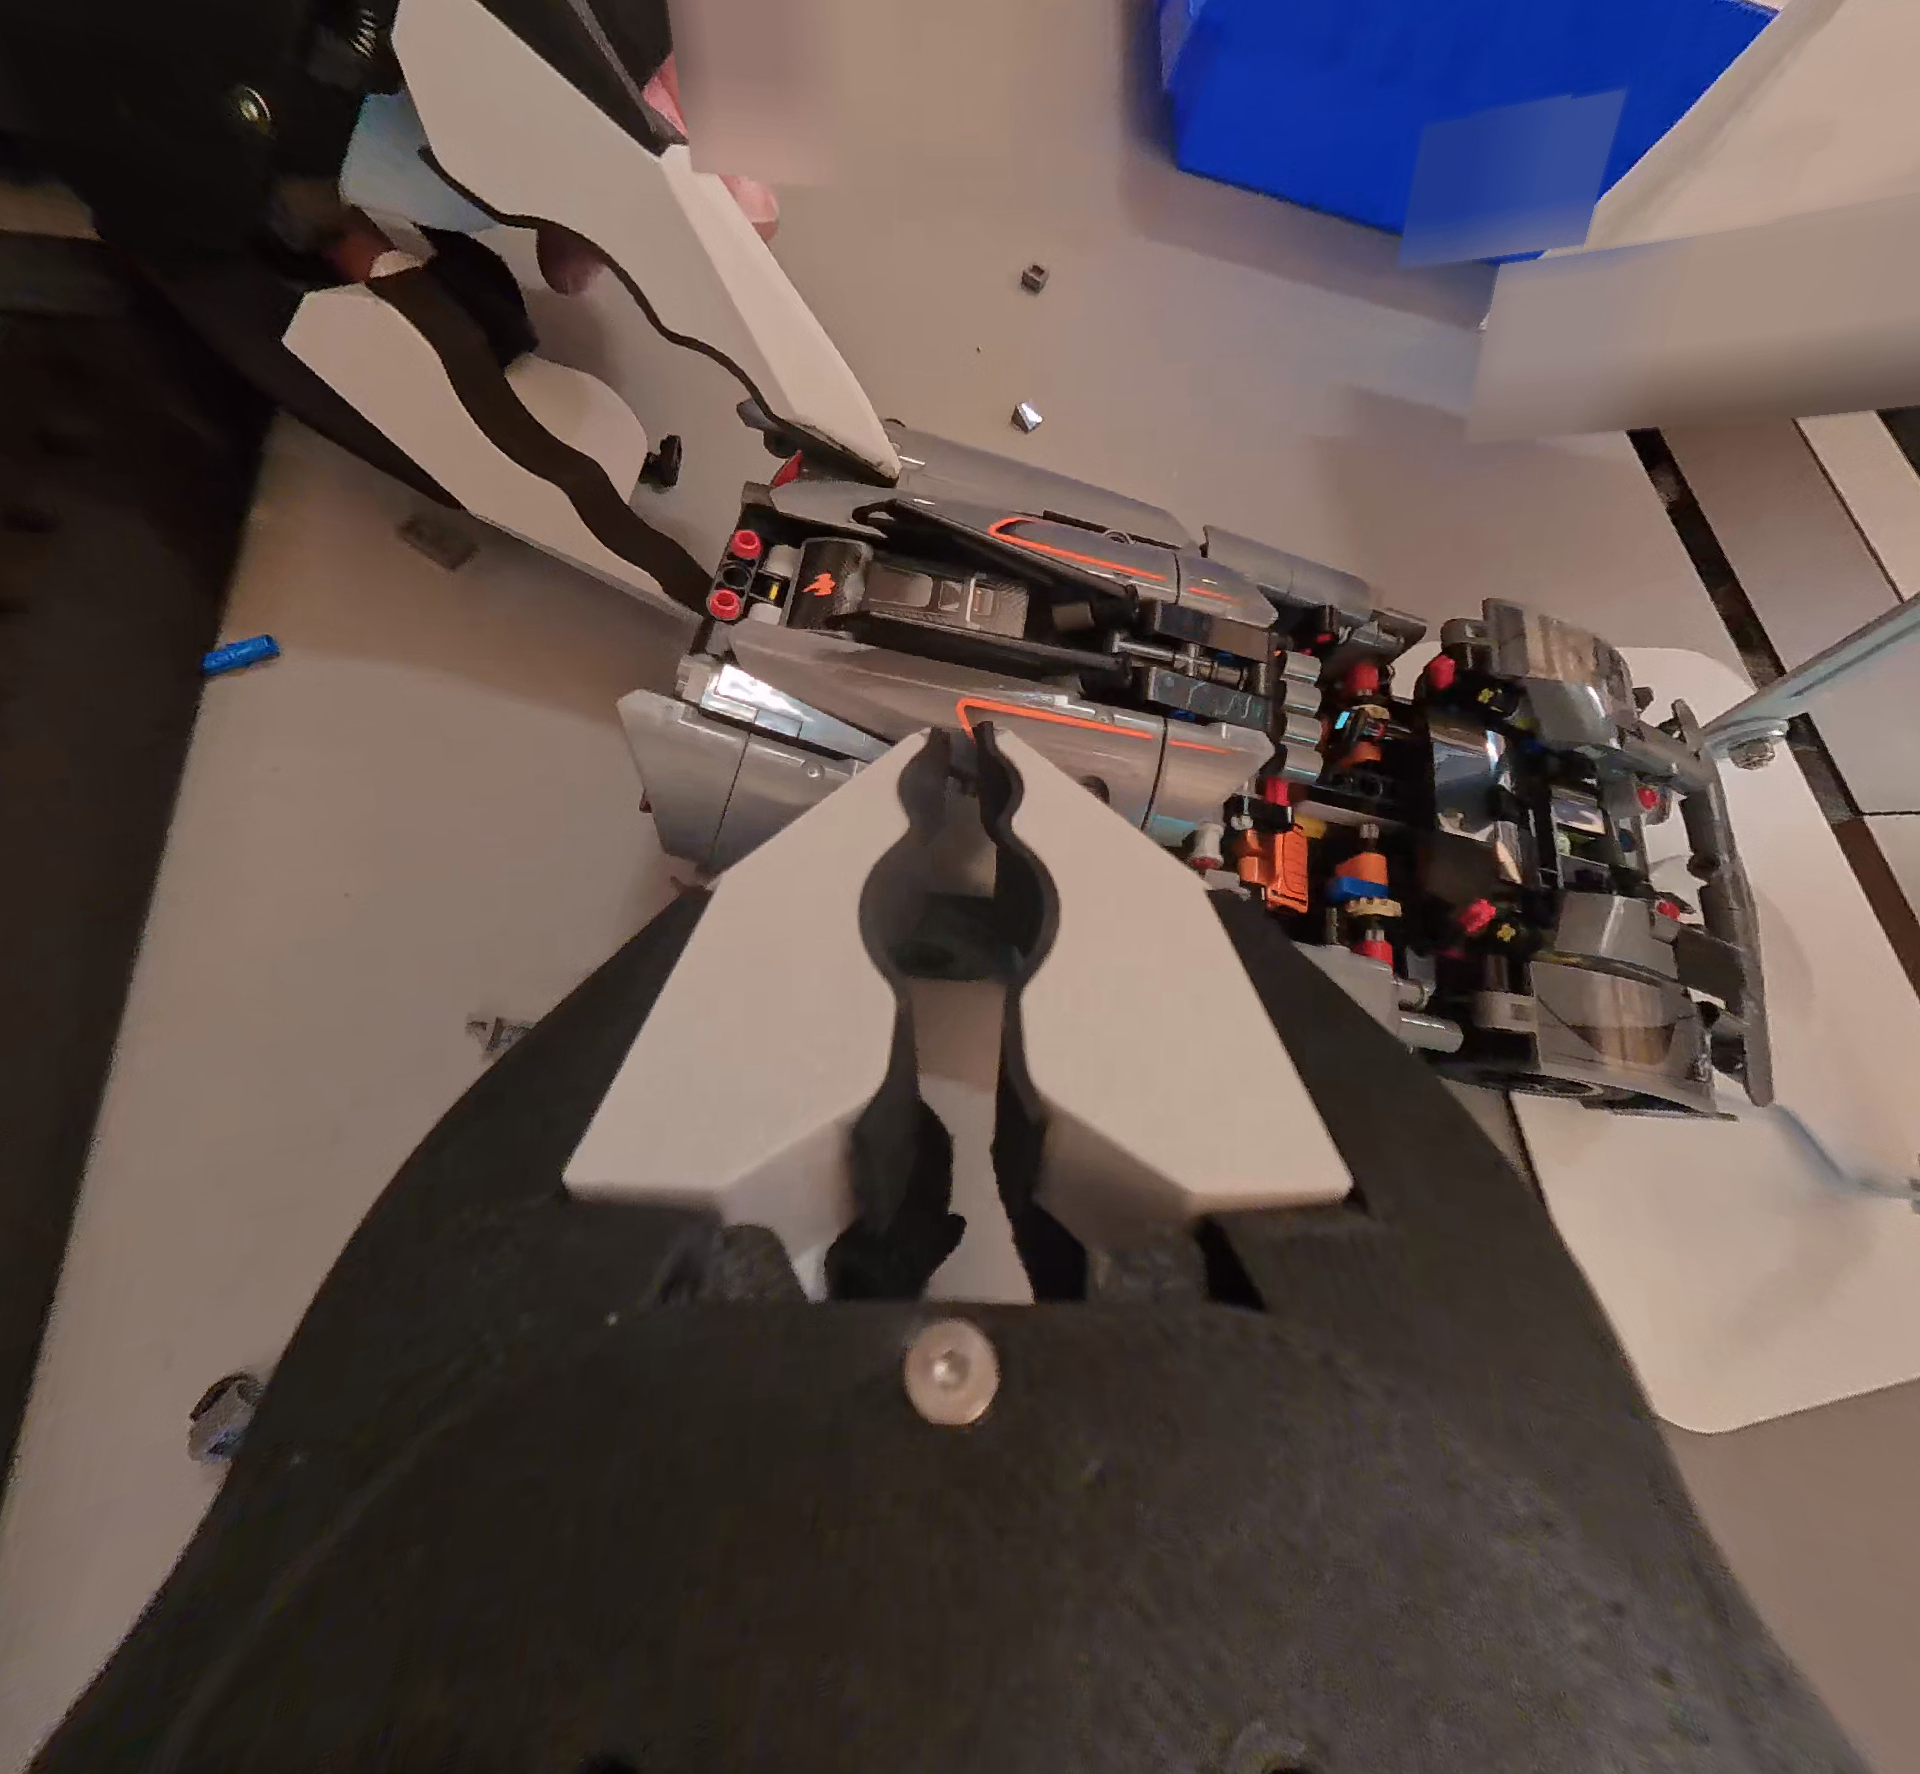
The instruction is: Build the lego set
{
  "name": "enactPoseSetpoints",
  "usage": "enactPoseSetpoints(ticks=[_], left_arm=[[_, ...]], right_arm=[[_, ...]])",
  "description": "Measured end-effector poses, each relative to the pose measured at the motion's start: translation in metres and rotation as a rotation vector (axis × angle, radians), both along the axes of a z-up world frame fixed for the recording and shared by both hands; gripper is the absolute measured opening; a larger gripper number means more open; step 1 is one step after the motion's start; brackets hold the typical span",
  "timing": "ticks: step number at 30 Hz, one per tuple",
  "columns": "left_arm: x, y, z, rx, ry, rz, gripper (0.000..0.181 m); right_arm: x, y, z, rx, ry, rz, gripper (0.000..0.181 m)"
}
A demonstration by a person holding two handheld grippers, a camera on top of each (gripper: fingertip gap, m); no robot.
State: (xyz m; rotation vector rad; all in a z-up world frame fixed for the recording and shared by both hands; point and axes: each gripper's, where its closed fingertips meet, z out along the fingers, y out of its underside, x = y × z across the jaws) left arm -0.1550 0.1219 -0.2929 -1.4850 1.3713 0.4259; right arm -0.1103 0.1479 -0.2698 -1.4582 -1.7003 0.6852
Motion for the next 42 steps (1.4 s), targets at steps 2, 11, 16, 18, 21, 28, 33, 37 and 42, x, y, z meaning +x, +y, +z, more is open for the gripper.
enactPoseSetpoints(ticks=[2, 11, 16, 18, 21, 28, 33, 37, 42], left_arm=[[-0.001, 0.000, 0.002, -0.004, -0.008, -0.002, 0.046], [-0.001, 0.001, 0.002, 0.025, 0.012, -0.016, 0.048], [0.001, 0.000, 0.000, 0.026, 0.022, -0.019, 0.048], [0.001, 0.000, 0.001, 0.029, 0.013, -0.020, 0.048], [-0.001, 0.000, 0.003, 0.020, -0.023, -0.016, 0.050], [-0.006, 0.004, 0.006, -0.009, -0.083, 0.004, 0.057], [-0.009, 0.005, 0.003, -0.046, -0.107, 0.010, 0.057], [-0.012, 0.007, 0.000, -0.098, -0.142, -0.005, 0.057], [-0.012, 0.008, -0.001, -0.126, -0.164, -0.032, 0.057]], right_arm=[[0.000, 0.000, 0.001, 0.004, 0.000, -0.002, 0.003], [0.001, 0.001, 0.006, 0.047, 0.014, -0.001, 0.011], [0.002, 0.000, 0.001, 0.107, -0.025, 0.012, 0.000], [0.002, 0.001, 0.001, 0.132, -0.031, 0.009, 0.000], [0.002, 0.002, 0.006, 0.123, -0.010, -0.001, 0.005], [0.002, 0.001, 0.012, 0.073, 0.033, -0.003, 0.024], [0.006, 0.007, 0.011, 0.056, 0.030, -0.036, 0.029], [0.013, 0.013, 0.014, 0.005, 0.052, -0.066, 0.029], [0.016, 0.020, 0.008, -0.011, 0.033, -0.095, 0.030]])
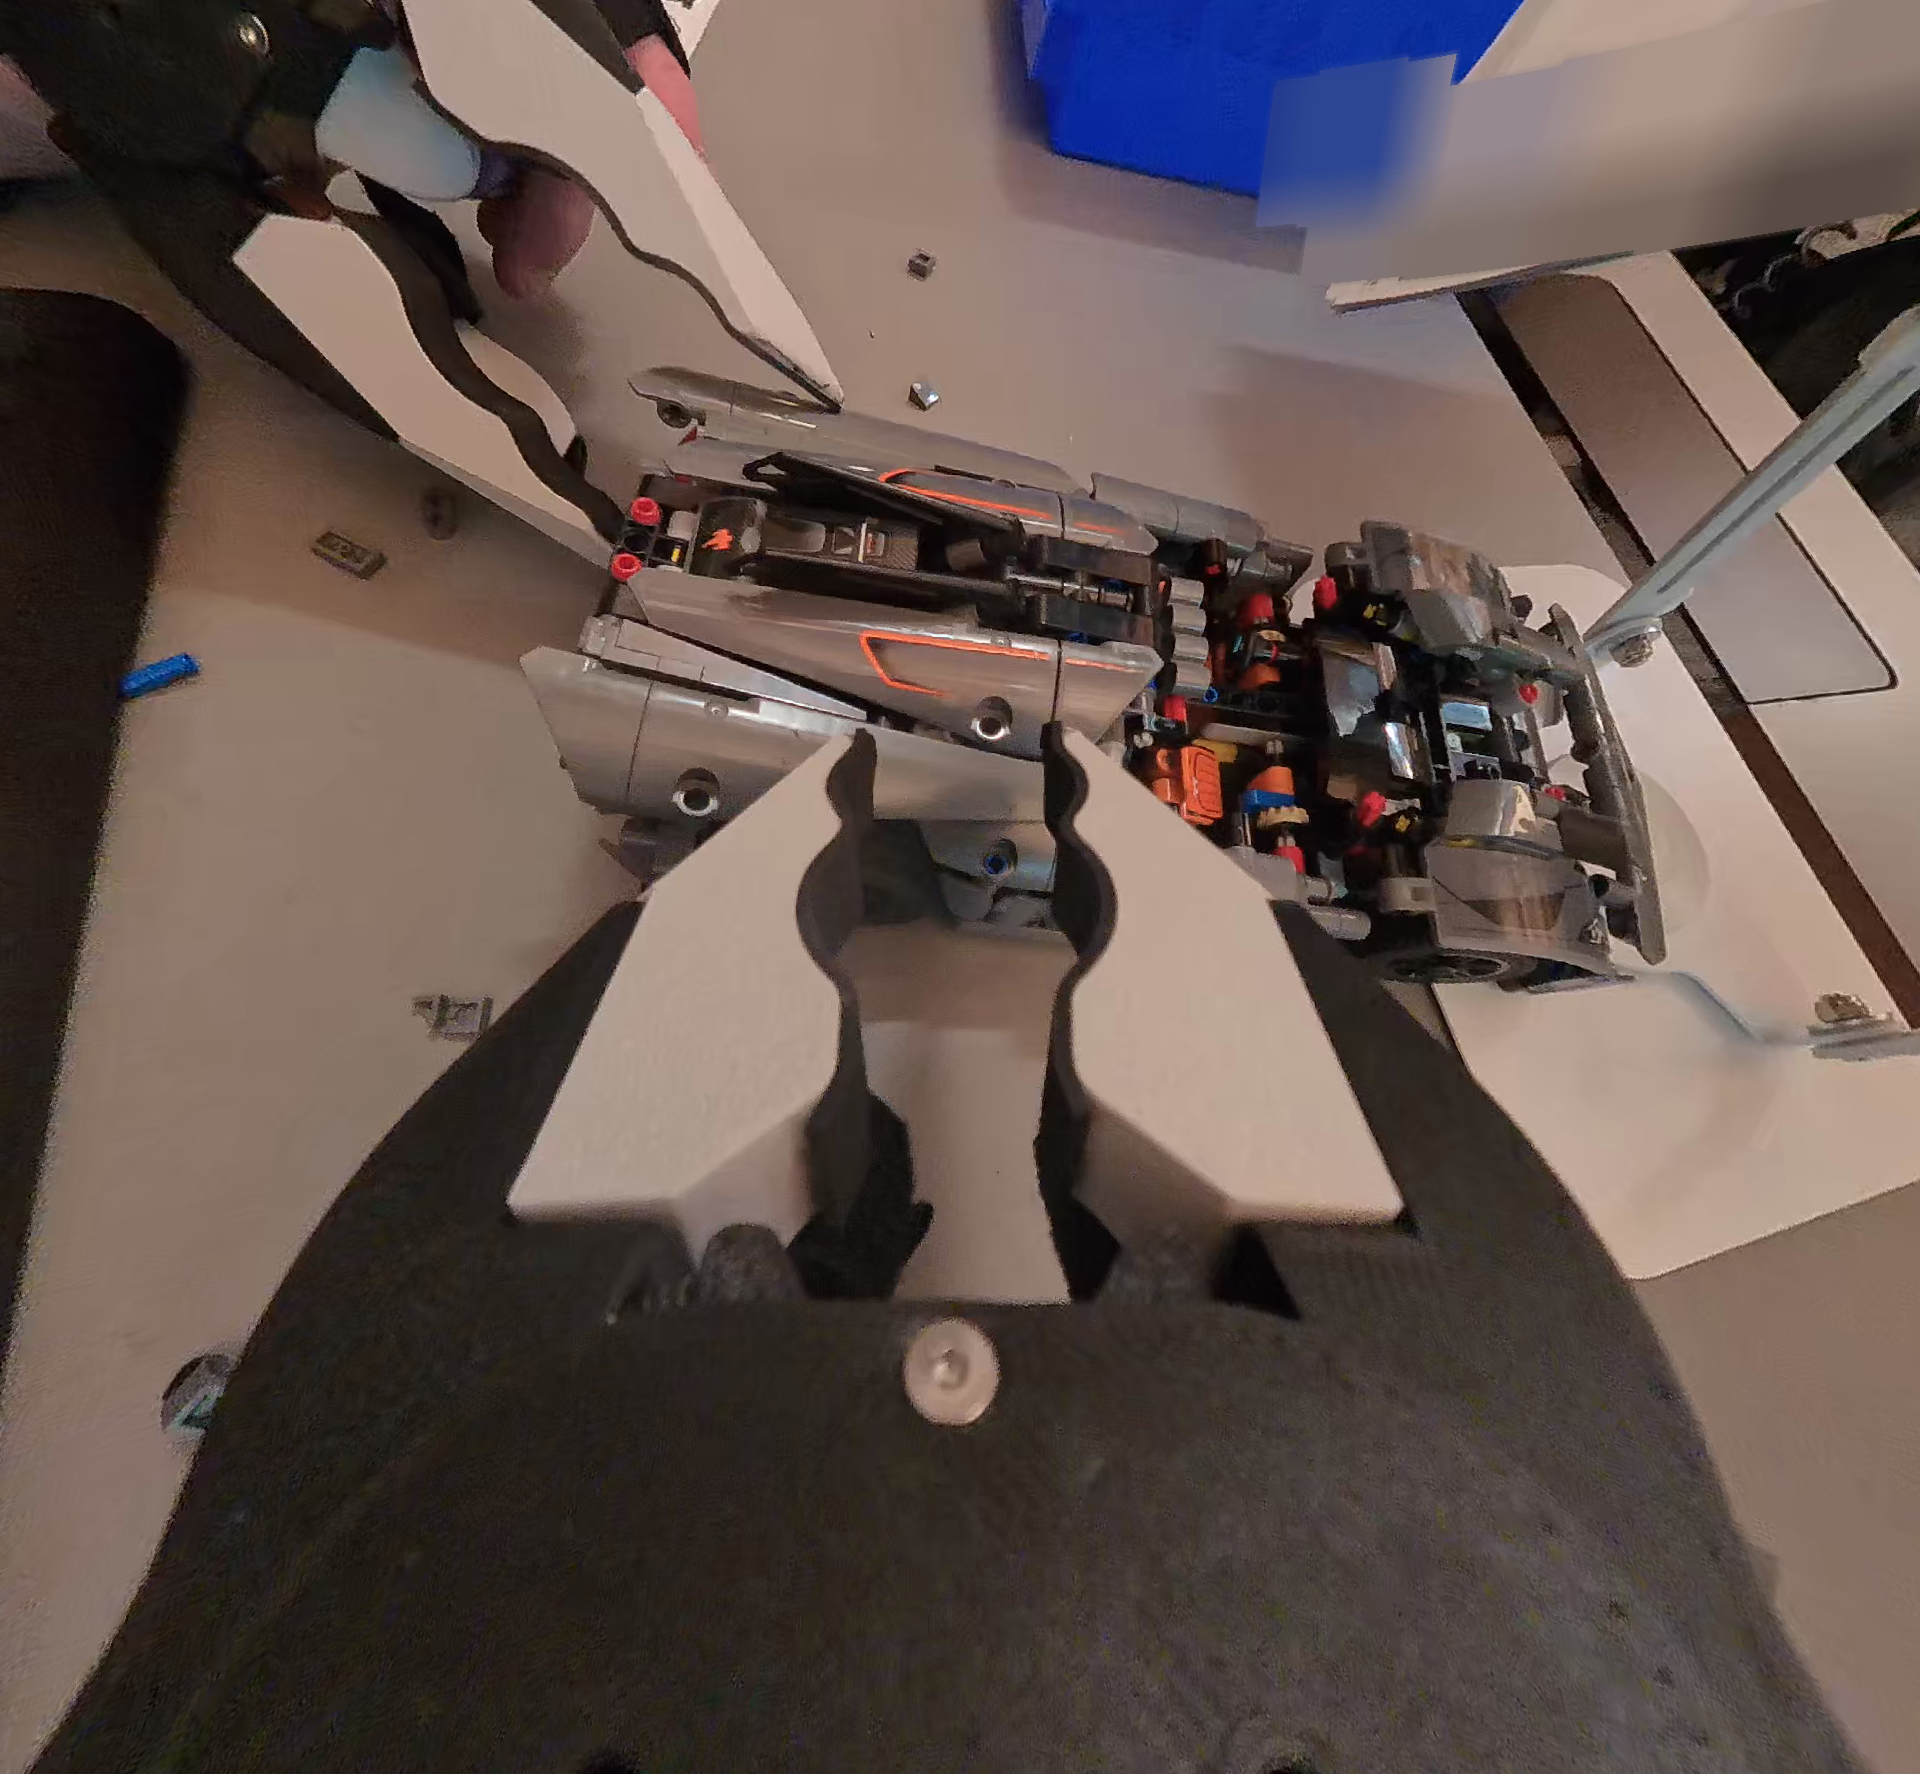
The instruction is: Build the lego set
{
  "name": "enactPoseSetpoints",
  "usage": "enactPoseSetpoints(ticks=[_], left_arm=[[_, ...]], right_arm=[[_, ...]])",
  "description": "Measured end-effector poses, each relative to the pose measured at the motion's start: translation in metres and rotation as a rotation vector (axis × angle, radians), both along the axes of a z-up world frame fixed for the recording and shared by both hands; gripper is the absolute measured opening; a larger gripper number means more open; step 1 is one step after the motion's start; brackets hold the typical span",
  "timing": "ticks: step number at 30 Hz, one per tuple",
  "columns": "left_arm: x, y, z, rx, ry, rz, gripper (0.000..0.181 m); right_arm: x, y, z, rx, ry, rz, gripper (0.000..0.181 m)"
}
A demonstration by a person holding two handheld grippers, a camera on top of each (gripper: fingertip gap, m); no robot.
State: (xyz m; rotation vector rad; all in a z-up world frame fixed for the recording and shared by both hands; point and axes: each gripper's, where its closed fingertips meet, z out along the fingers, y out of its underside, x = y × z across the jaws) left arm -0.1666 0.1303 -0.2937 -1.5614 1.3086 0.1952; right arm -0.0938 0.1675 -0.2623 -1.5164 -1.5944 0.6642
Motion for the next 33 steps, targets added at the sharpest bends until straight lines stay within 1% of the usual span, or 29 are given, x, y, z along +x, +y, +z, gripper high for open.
enactPoseSetpoints(ticks=[5, 8, 10, 13, 20, 22, 26, 30, 33], left_arm=[[-0.002, -0.002, 0.011, -0.053, -0.120, -0.045, 0.061], [-0.009, 0.000, 0.008, -0.109, -0.156, -0.058, 0.063], [-0.012, 0.000, 0.004, -0.140, -0.165, -0.072, 0.063], [-0.011, 0.003, 0.005, -0.139, -0.176, -0.101, 0.061], [-0.004, 0.007, 0.000, -0.216, -0.207, -0.166, 0.062], [-0.004, 0.006, 0.000, -0.215, -0.208, -0.174, 0.063], [-0.003, 0.004, 0.003, -0.198, -0.205, -0.186, 0.059], [-0.002, 0.003, 0.002, -0.188, -0.195, -0.183, 0.061], [-0.002, 0.002, 0.005, -0.185, -0.207, -0.185, 0.059]], right_arm=[[0.004, 0.005, -0.003, -0.034, 0.007, -0.008, 0.031], [0.006, 0.008, -0.002, -0.069, 0.023, -0.017, 0.033], [0.008, 0.010, -0.002, -0.085, 0.027, -0.021, 0.035], [0.008, 0.010, -0.004, -0.111, 0.032, -0.021, 0.039], [0.005, 0.011, -0.009, -0.167, 0.045, -0.032, 0.041], [0.006, 0.012, -0.009, -0.166, 0.048, -0.033, 0.041], [0.004, 0.006, -0.006, -0.170, 0.058, -0.002, 0.041], [0.003, 0.003, -0.006, -0.142, 0.047, 0.011, 0.040], [0.006, 0.004, -0.005, -0.135, 0.041, 0.013, 0.040]])
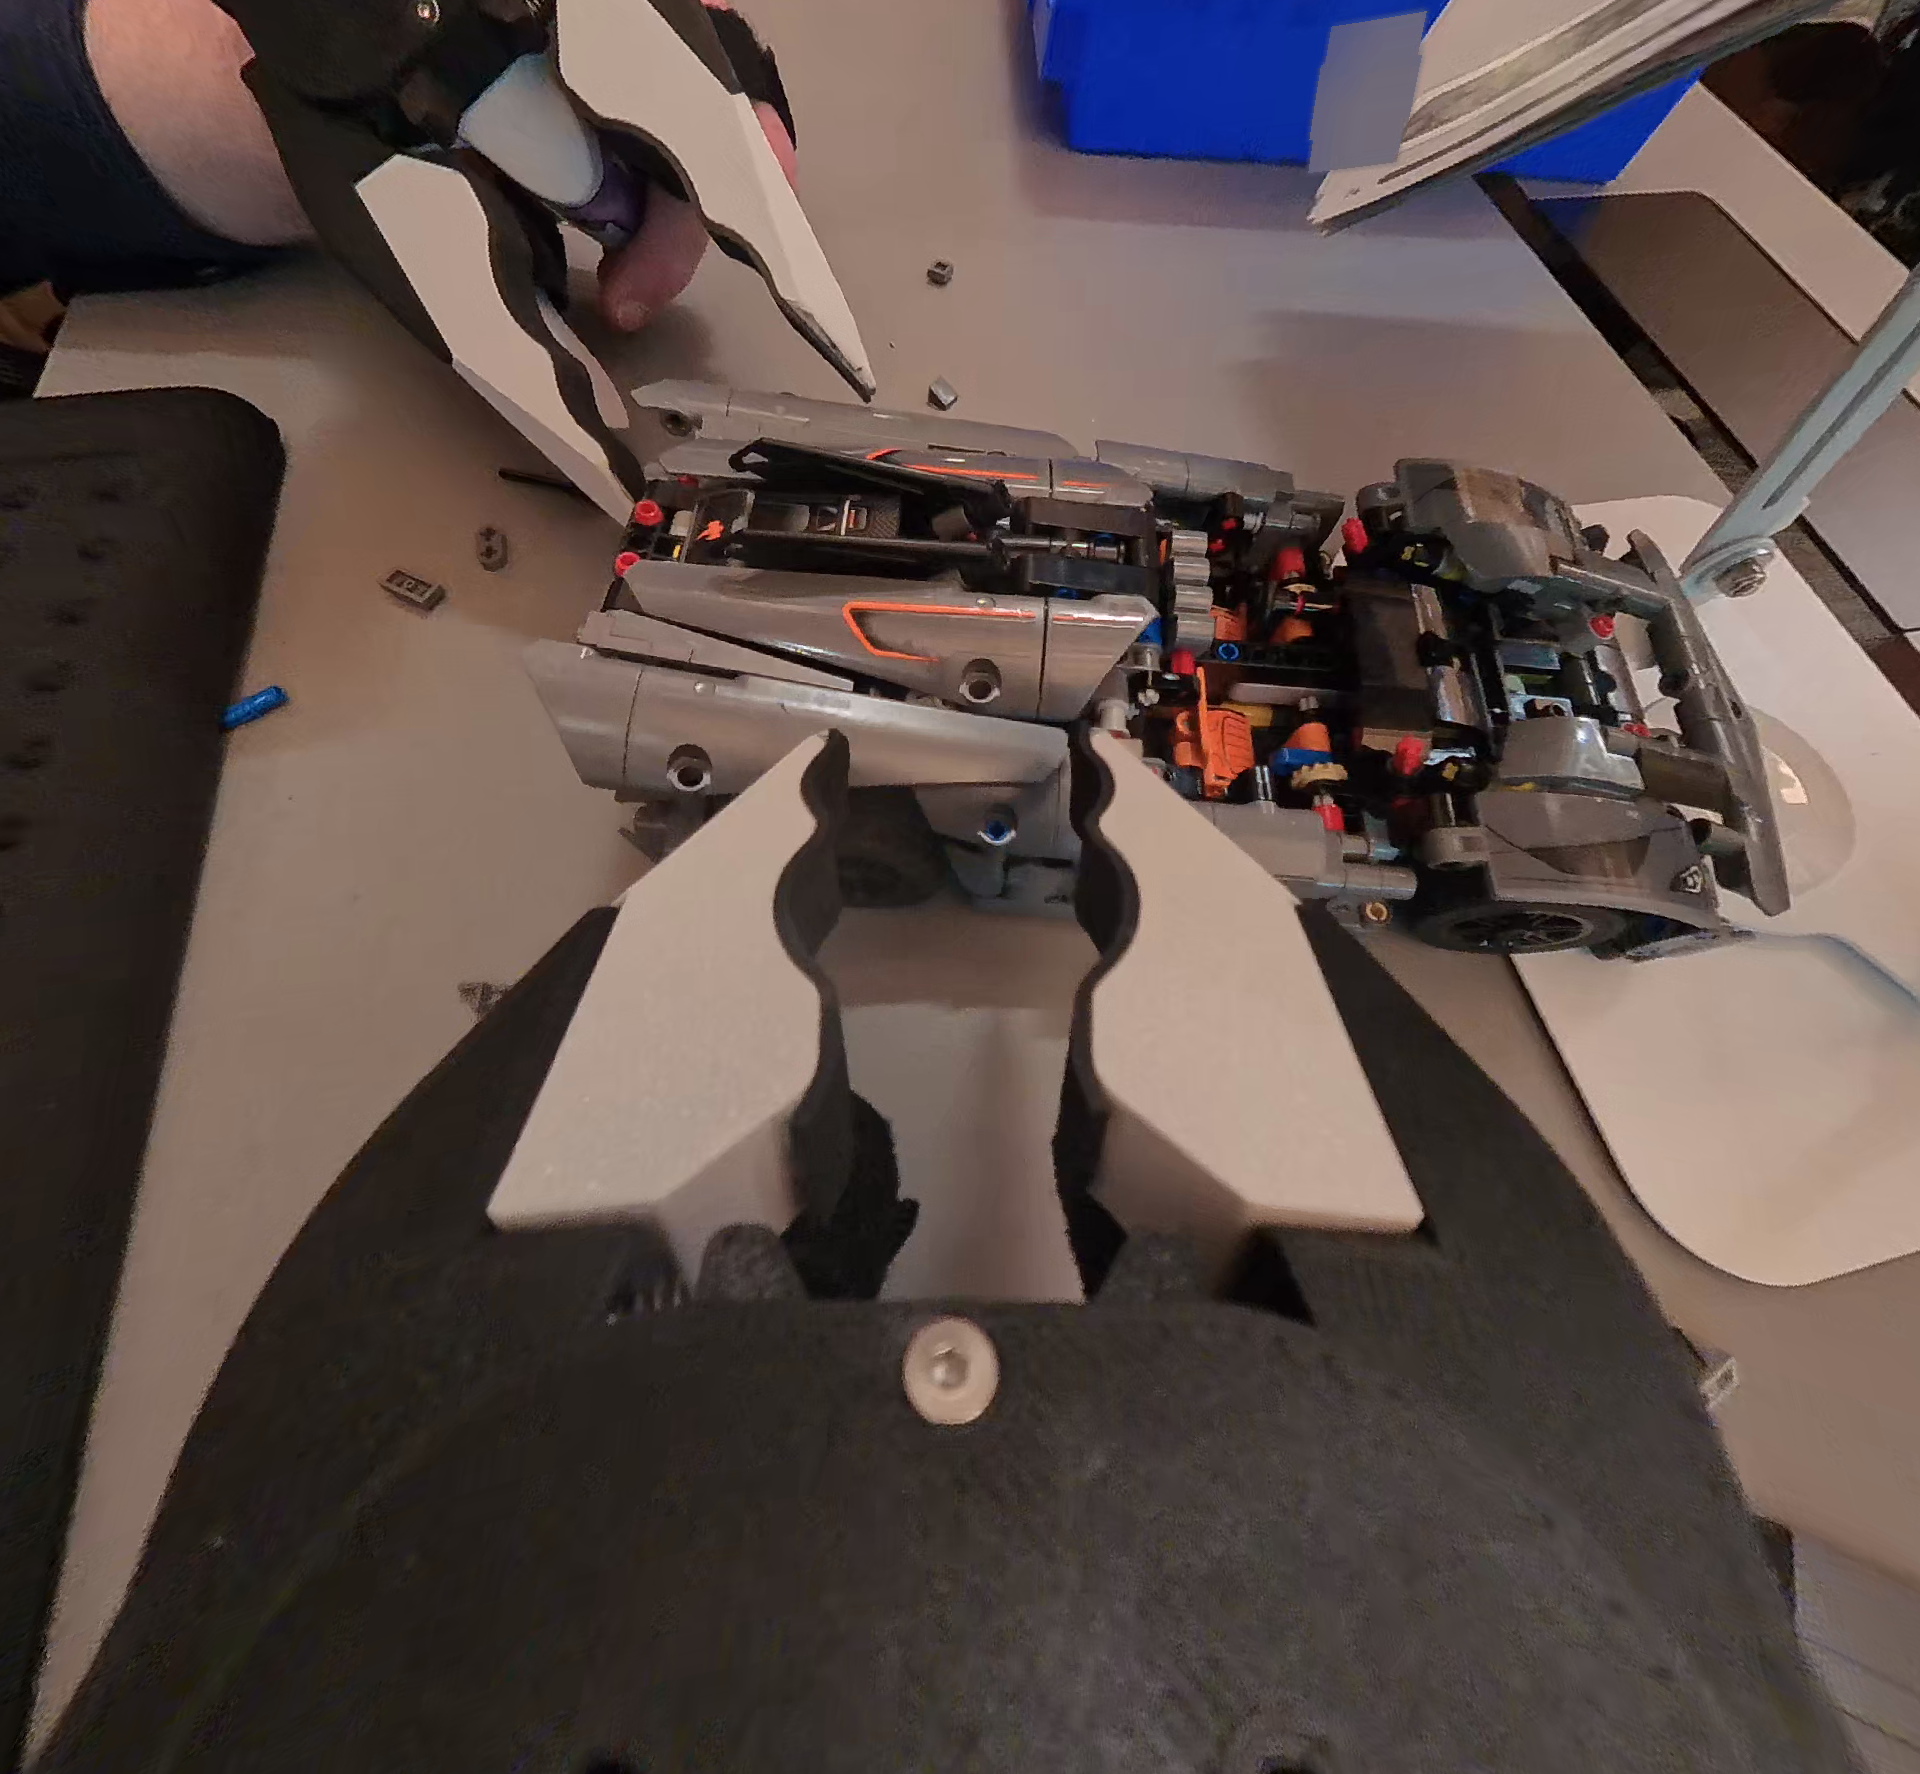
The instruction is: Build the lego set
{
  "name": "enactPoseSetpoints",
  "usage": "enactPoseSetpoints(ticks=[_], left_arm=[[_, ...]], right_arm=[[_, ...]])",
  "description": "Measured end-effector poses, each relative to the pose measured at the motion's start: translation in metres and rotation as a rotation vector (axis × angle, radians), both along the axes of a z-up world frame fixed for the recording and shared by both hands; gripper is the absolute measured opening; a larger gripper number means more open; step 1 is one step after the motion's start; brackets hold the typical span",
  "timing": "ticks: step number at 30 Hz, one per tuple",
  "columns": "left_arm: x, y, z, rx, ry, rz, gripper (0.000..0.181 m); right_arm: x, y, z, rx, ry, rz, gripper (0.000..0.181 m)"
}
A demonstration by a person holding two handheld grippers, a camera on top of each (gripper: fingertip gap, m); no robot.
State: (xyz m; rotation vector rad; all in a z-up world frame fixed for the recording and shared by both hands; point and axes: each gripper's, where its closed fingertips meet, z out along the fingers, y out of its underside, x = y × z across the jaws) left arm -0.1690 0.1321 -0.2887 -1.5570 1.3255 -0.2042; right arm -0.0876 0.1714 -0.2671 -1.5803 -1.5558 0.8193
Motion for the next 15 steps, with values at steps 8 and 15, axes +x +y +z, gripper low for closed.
enactPoseSetpoints(ticks=[8, 15], left_arm=[[-0.0050, 0.0024, 0.0018, -0.016, -0.017, 0.024, 0.058], [-0.0046, 0.0025, -0.0056, -0.062, -0.013, 0.028, 0.056]], right_arm=[[-0.0017, -0.0049, -0.0025, -0.033, 0.002, 0.021, 0.041], [0.0034, 0.0016, -0.0053, -0.072, -0.009, -0.003, 0.047]])
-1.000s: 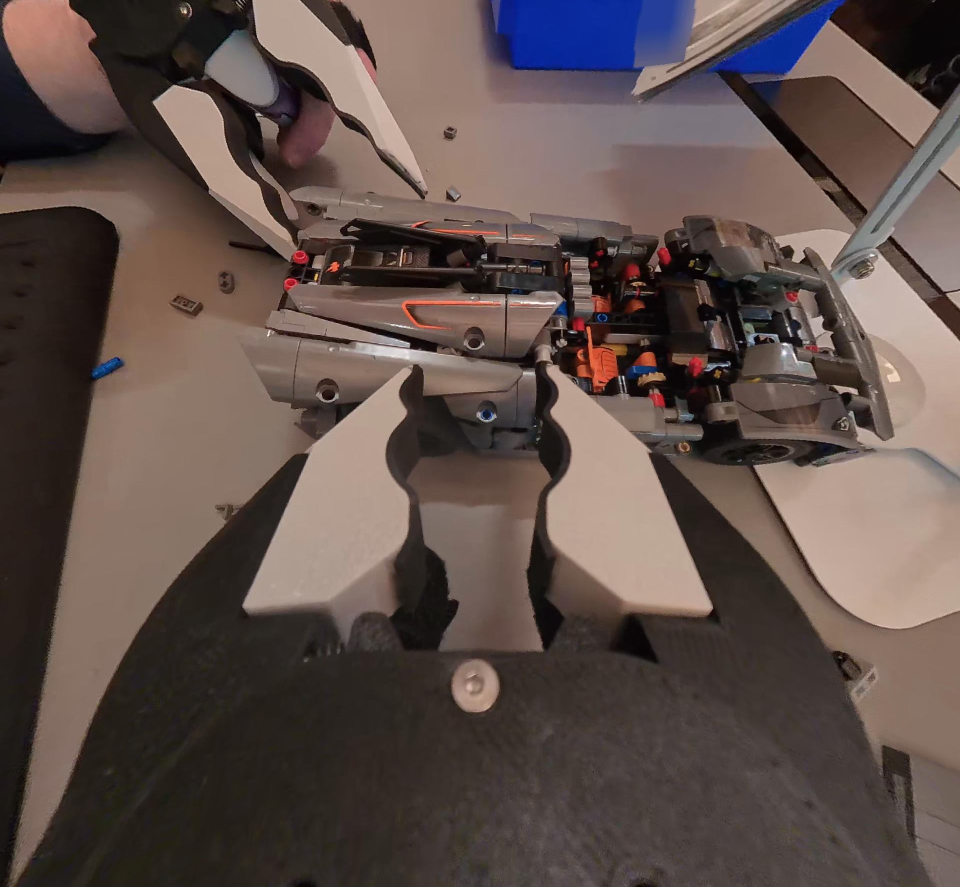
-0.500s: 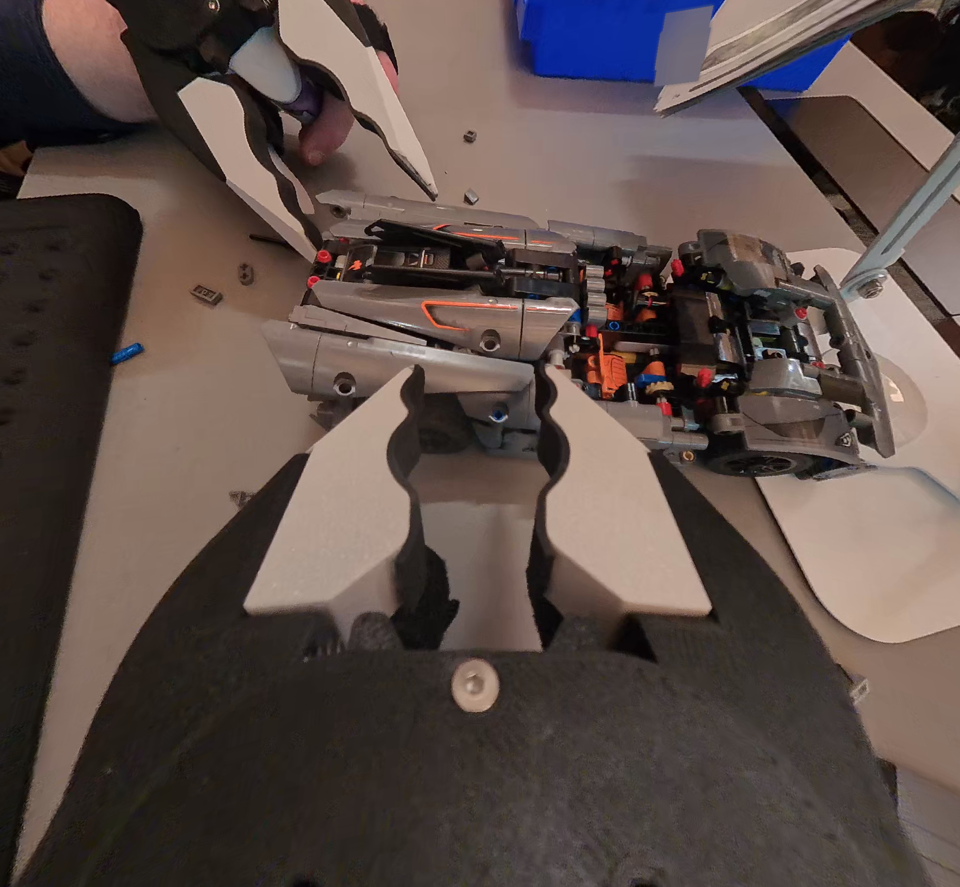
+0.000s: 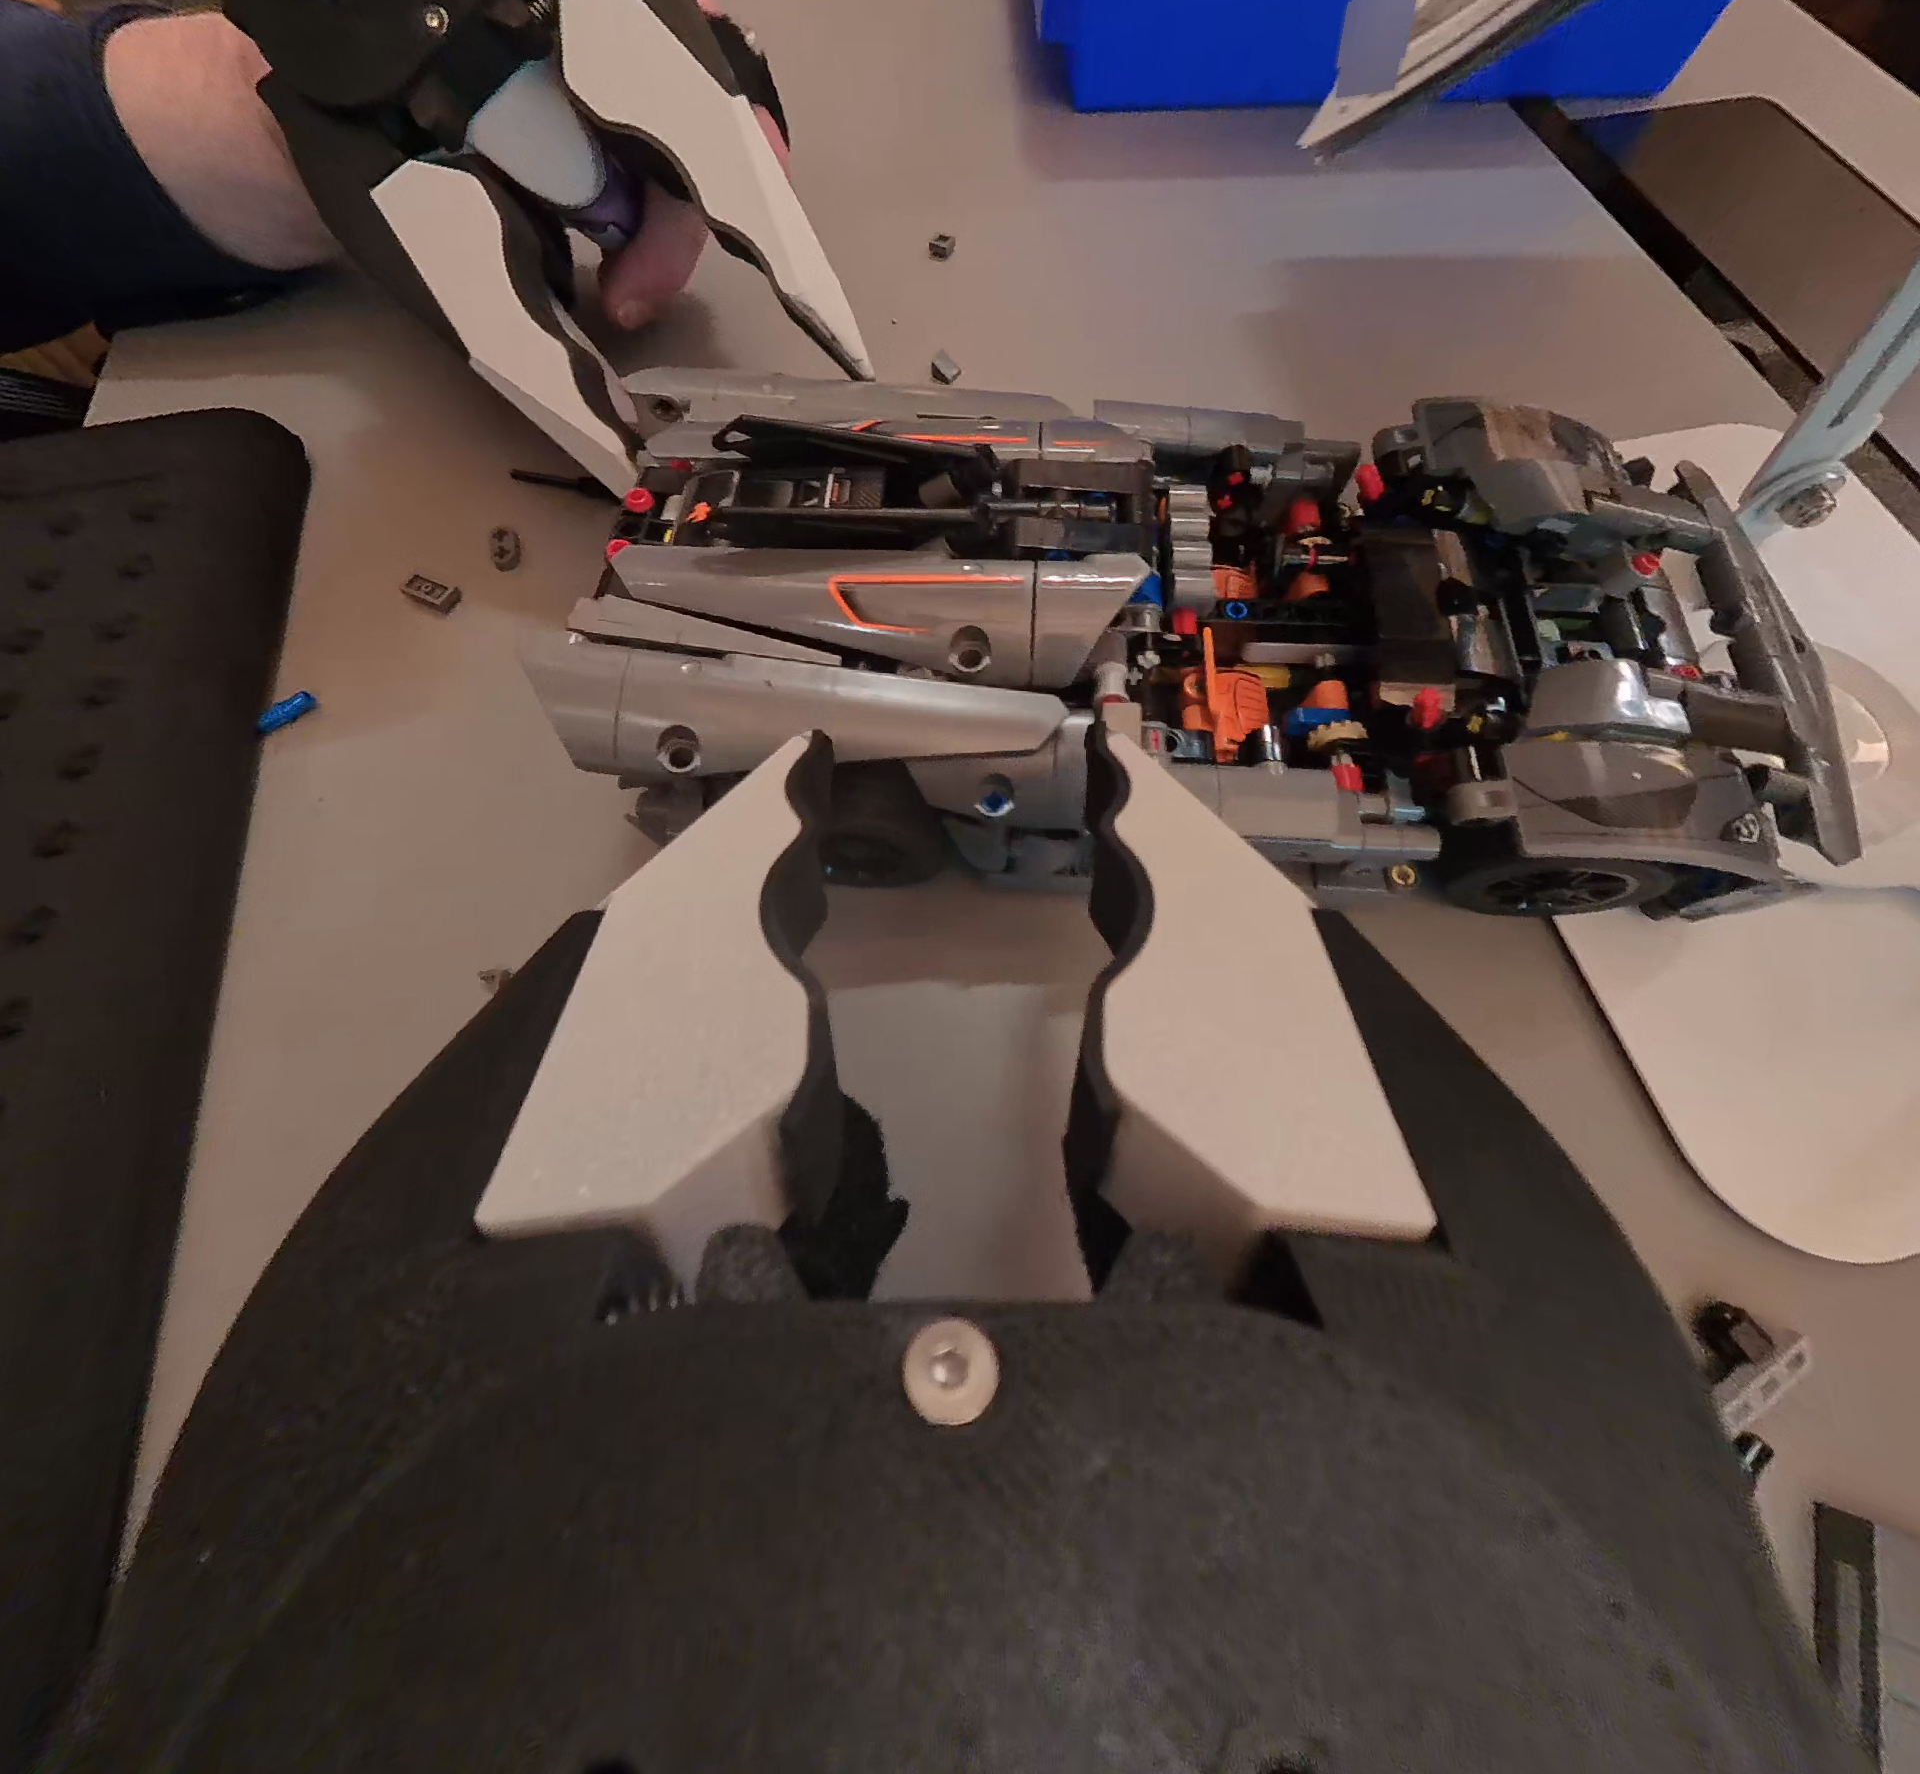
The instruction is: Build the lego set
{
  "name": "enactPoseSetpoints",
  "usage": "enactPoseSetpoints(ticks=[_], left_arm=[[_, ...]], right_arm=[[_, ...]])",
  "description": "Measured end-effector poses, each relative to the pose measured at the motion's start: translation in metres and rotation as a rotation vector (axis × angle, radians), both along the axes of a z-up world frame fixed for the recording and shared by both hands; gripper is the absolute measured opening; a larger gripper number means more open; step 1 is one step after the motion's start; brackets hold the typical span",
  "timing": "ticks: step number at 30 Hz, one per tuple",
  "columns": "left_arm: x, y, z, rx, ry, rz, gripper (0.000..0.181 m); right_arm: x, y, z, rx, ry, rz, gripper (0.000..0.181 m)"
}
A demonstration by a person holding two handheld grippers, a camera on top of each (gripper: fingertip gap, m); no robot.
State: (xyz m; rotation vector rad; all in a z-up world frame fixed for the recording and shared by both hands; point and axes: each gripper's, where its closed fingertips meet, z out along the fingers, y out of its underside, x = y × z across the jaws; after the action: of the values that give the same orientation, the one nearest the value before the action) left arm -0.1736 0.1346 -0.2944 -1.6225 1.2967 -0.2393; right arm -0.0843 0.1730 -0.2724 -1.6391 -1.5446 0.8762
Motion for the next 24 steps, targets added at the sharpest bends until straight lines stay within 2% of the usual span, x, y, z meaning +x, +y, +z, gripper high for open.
enactPoseSetpoints(ticks=[24], left_arm=[[0.006, -0.003, -0.001, -0.004, -0.005, 0.003, 0.057]], right_arm=[[0.017, 0.013, -0.015, -0.054, -0.067, -0.028, 0.046]])
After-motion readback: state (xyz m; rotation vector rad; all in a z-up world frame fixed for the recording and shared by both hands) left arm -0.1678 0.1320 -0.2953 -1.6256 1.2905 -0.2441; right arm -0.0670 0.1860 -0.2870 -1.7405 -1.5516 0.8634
